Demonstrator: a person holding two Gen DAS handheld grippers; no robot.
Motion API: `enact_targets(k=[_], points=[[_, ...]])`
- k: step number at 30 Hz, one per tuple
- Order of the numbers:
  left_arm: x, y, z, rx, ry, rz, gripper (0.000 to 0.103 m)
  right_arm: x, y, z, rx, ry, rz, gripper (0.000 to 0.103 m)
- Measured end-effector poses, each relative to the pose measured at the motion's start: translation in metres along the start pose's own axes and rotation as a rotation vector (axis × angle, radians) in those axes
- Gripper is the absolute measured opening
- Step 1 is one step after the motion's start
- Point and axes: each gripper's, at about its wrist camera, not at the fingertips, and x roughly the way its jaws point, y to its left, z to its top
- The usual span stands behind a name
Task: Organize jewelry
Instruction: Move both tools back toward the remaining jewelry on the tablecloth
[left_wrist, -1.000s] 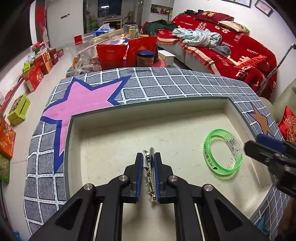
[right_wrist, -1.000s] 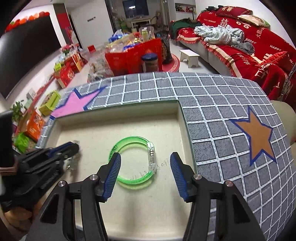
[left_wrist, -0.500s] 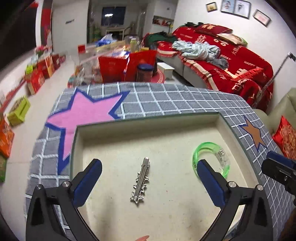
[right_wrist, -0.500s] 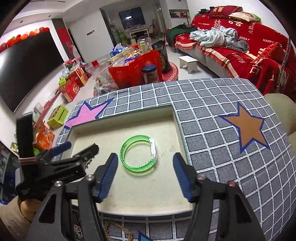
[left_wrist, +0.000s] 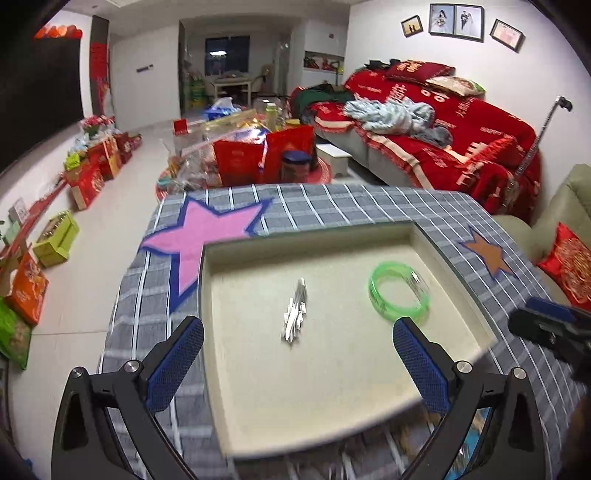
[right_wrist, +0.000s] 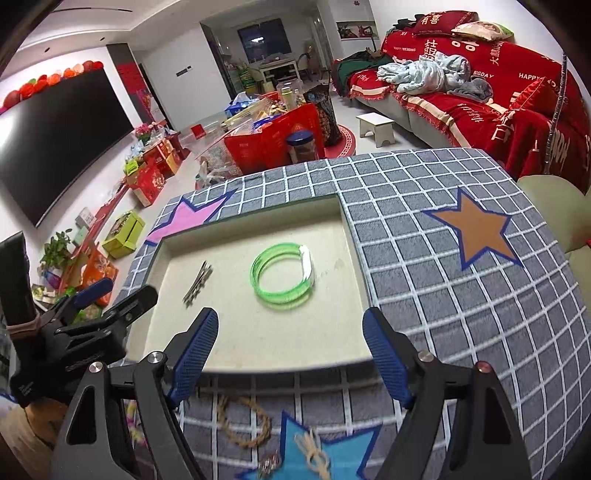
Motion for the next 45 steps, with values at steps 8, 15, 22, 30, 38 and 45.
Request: enact_targets(k=[8,15,22,30,38,45], points=[[-0.039,0.015,-0.069,-0.035,0.056,0.030,0.103,-0.014,0.006,-0.057,-0.006,0.072,0.004,0.083],[-0.050,0.024,-0.118,-0.087,0.122,0.065,0.103,-0.022,0.008,-0.104,-0.023,0.134,-0.018,0.083],[-0.049,0.038,-0.138,-0.147,0.161,0.090,0.103,-0.032,0.004,-0.130,0.022,0.149,-0.016,0.083],[-0.045,0.040,-0.143,-0.142,0.181,0.106,0.103,-0.039,0.001,-0.143,0.060,0.145,-0.013,0.075],[-0.041,0.036,-0.142,-0.124,0.176,0.099,0.103,-0.039,0.007,-0.143,-0.008,0.136,-0.045,0.051],[-0.036,0.030,-0.142,-0.098,0.193,0.092,0.103,-0.024,0.023,-0.148,-0.139,0.190,-0.096,0.040]])
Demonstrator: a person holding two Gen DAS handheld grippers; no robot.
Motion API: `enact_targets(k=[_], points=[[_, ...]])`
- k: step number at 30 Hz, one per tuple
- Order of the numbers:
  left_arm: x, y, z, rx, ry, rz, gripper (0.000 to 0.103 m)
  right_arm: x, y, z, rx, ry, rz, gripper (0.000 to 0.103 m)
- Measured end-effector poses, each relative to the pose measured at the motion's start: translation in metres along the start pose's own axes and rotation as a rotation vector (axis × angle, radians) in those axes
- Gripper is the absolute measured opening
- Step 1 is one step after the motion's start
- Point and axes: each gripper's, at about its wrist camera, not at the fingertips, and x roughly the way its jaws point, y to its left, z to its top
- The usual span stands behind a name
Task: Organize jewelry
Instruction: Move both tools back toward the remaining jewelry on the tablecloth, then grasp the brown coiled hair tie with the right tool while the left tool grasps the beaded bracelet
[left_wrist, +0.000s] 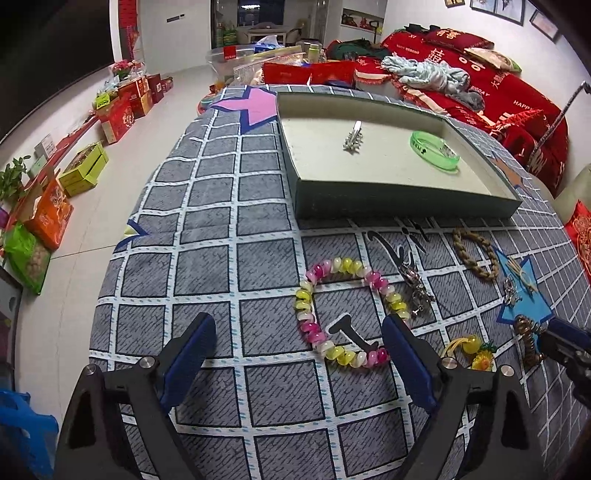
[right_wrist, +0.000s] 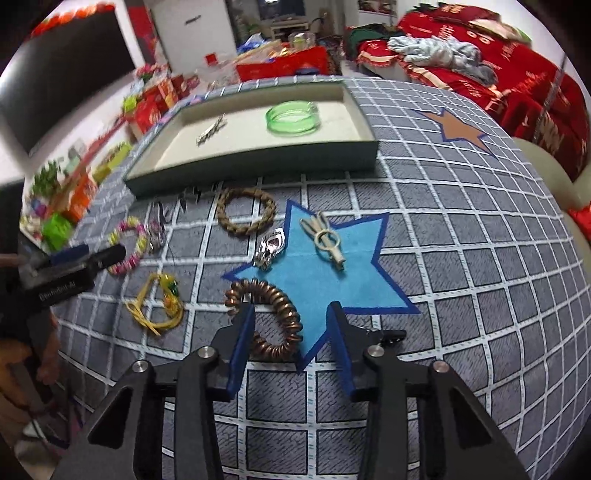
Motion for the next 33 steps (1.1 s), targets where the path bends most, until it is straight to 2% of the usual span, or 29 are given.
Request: enact_targets(k=[1,6,7,8,9,11,12,13,18,33], points=[[0.000,0.000,-0.001,0.002,0.000,-0.002,0.103,0.003,0.002,-0.001,-0.011,0.010,-0.003,0.039],[-0.002,-0.010,-0.003,0.064,-0.015,0.022,0.086,0.003,0.005,0.000,-0.029,0.013,-0.007,0.033],[-0.003,-0.011,-0.004,0.070,-0.017,0.019,0.079,0.003,0.005,0.000,-0.030,0.016,-0.004,0.031],[-0.004,-0.012,-0.004,0.078,-0.020,0.014,0.071,0.003,0.006,0.000,-0.032,0.017,-0.003,0.024],[-0.005,-0.014,-0.004,0.086,-0.024,0.011,0.066,0.004,0.007,0.000,-0.038,0.026,-0.007,0.012],[-0.007,-0.016,-0.004,0.097,-0.030,0.003,0.044,0.005,0.010,-0.003,-0.050,0.029,-0.007,0.012],[-0.007,-0.016,-0.004,0.102,-0.031,-0.003,0.039,0.005,0.011,-0.004,-0.055,0.026,-0.008,0.012],[-0.008,-0.016,-0.004,0.103,-0.033,-0.009,0.029,0.003,0.012,-0.005,-0.058,0.020,-0.007,0.012],[-0.013,-0.007,-0.004,0.053,-0.028,-0.105,0.026,-0.004,0.011,-0.004,-0.051,-0.002,0.000,0.012],[-0.049,-0.004,0.021,0.017,-0.098,-0.196,0.026,-0.029,0.004,0.028,-0.006,-0.092,0.056,0.012]])
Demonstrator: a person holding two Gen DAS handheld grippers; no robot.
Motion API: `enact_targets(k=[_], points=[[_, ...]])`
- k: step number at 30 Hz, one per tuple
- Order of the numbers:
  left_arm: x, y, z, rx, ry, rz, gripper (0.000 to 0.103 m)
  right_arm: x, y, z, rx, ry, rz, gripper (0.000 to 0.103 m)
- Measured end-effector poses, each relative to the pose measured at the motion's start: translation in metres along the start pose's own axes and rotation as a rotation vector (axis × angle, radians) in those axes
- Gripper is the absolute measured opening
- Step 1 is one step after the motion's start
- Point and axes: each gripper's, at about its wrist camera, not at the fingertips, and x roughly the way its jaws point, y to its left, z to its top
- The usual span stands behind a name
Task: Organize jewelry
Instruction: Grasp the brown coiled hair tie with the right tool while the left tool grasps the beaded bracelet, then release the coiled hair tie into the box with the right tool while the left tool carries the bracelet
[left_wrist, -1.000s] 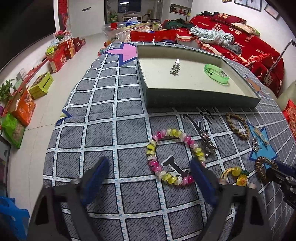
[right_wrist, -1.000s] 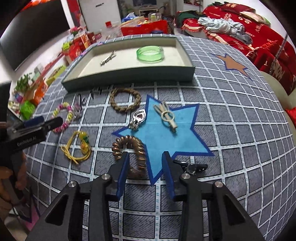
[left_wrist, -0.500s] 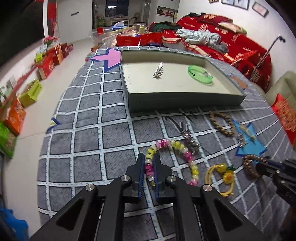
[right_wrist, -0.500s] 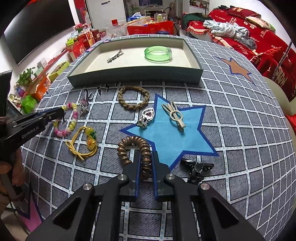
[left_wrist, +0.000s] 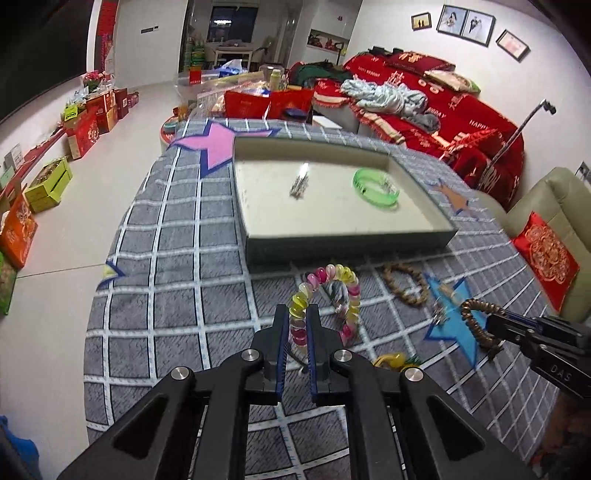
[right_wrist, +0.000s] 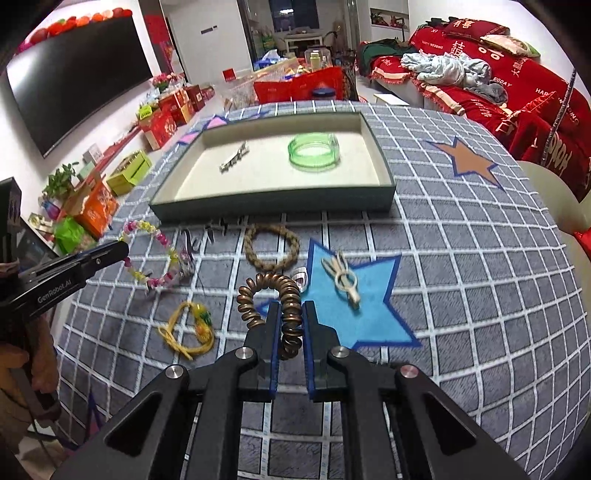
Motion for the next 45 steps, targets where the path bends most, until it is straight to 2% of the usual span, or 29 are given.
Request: enact_targets(k=[7,13,20,32,38,45], points=[[-0.008,-0.007,0.032,0.008,-0.053,-0.029,0.026,0.001,-0.001,0.038,-0.015,-0.038,0.015,0.012],[0.007,-0.011,0.069,0.016,-0.077,-0.038,0.026,0.010,-0.001,0.081,-0.013,-0.072,0.044,0.012],[0.049,-0.016,0.105,0.047,-0.045,-0.026,0.026,0.057,-0.006,0.121,0.007,-0.029,0.066,0.012],[0.119,-0.020,0.119,0.055,0.091,-0.030,0.026,0.135,-0.023,0.137,0.064,0.109,0.090,0.012],[0.142,-0.025,0.124,0.059,0.132,-0.006,0.026,0.151,-0.039,0.143,0.089,0.116,0.063,0.012],[0.163,-0.024,0.131,0.063,0.157,0.059,0.026,0.160,-0.046,0.157,0.102,0.098,0.034,0.012]])
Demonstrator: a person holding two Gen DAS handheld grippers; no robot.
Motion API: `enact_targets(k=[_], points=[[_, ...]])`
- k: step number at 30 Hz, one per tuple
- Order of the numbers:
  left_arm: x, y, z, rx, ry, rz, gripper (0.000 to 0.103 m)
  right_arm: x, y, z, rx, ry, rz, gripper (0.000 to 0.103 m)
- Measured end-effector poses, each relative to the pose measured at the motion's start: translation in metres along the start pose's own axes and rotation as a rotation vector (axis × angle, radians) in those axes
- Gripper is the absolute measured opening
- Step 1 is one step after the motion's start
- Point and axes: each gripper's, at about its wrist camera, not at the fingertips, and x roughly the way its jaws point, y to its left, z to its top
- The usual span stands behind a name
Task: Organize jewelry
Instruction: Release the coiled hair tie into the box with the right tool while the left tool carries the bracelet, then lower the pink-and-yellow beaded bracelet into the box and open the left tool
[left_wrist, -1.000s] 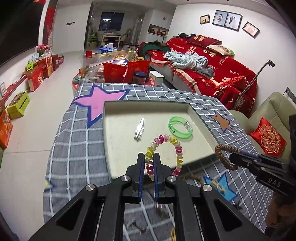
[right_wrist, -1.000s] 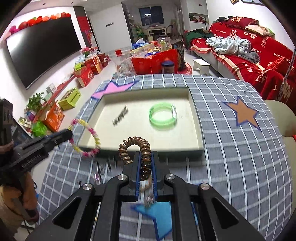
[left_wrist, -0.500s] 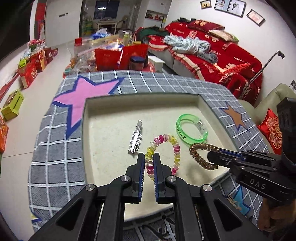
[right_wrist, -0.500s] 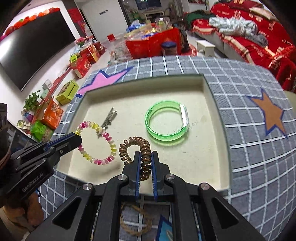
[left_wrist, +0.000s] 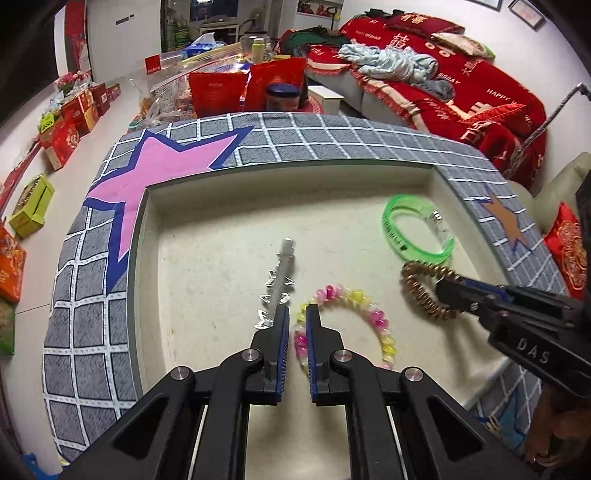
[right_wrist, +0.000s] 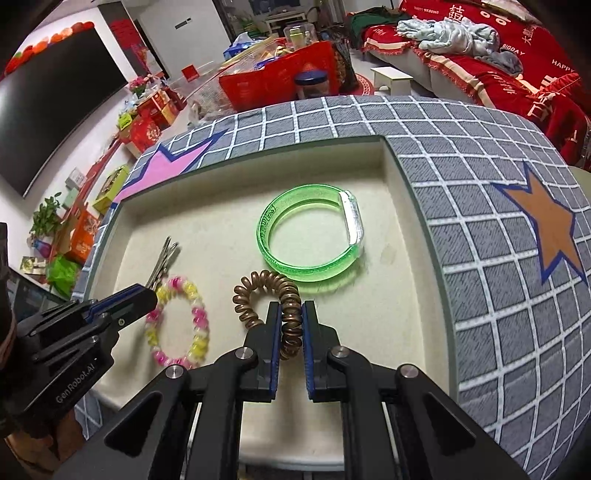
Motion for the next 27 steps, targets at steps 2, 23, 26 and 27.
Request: enact_targets(k=[2,23,26,27], points=[[0.002,0.001,0.002,-0.006,0.004,0.008,0.026,0.002,0.001,0.003,-0.005,-0.002,-0.010,0.012],[-0.008,-0.006,-0.005,0.039,-0.063,0.072,0.027,-0.024,0.007,0.000,-0.008,-0.077,-0.021,0.065],[-0.012,-0.006,-0.004,0.034,-0.079,0.081,0.027,-0.039,0.007,-0.002,0.008,-0.103,-0.007,0.065],[-0.014,-0.006,-0.004,0.033,-0.086,0.086,0.027,-0.044,0.006,-0.002,0.011,-0.112,-0.005,0.065]])
